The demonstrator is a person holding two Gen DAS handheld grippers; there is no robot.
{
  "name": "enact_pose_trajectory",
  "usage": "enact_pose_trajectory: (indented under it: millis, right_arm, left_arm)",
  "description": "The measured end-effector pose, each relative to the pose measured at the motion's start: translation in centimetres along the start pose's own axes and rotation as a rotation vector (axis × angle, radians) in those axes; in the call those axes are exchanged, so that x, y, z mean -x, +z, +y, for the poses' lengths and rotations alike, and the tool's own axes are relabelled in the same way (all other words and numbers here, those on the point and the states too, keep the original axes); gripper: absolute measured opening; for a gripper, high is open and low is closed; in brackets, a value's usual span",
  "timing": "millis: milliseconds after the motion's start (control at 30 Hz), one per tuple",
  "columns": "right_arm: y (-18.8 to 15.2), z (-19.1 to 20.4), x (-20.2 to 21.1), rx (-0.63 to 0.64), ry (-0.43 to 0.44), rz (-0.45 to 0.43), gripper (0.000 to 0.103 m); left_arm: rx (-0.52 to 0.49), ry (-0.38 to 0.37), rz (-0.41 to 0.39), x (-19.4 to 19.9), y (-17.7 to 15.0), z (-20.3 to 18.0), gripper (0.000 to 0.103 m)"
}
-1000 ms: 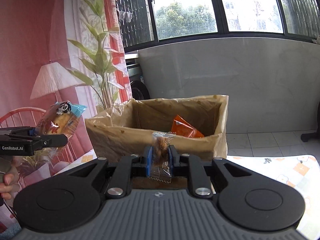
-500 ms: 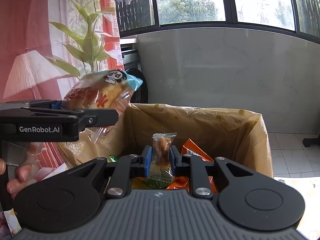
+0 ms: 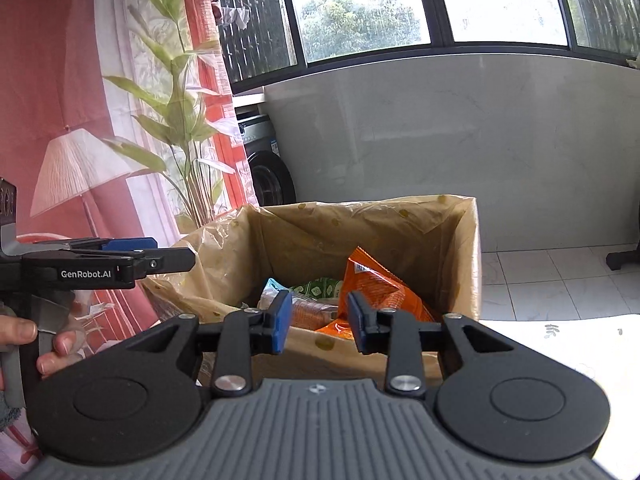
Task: Organize snacks
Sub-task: 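Move both open tools back toward the orange-and-white biscuit bar on the table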
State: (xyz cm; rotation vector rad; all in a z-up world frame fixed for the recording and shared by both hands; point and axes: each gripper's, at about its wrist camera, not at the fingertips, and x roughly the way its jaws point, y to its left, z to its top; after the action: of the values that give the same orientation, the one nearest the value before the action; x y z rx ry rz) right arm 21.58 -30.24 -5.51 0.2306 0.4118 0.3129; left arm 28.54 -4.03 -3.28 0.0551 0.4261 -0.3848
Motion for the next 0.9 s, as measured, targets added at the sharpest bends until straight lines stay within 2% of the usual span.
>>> enact_pose_trajectory:
  millis: [167,267,400,567,733,900]
  right_arm:
    - [-2.3,-0.3,3.8,0.051,-0.041,-0.002,0.034]
    - [-4.9,-0.7,5.2,0.067,-0.065,0.046,0.034]
    - [-9.2,-1.3,5.4,0.074,-0.099,0.162,0.034]
    - [-14.0,-2.8,5.6,-0.015,-0.132,0.335,0.034]
    - [-17.1,-3.0,5.5,0.012,-0.155,0.464,0.034]
    - [-18.9,-2.7,4.8,0.019,-0.142,0.543,0.034]
  left_arm:
    - [0.008,0.002,0.001,3.2,-2.0,-0.3,0.085]
    - [0.008,0.023,0.031,4.5,-3.5,-0.8,0.085]
    - [0.047,0.043,0.061,5.4,-5.6,-0.9,0.085]
    - [0.07,0.04,0.117,5.5,-8.2,-1.1,0.084]
    - [0.098,0.051,0.161,5.2,-10.0,-1.0,0.084]
    - [0.107,0.057,0.176,4.9,-10.9,-1.0,0.084]
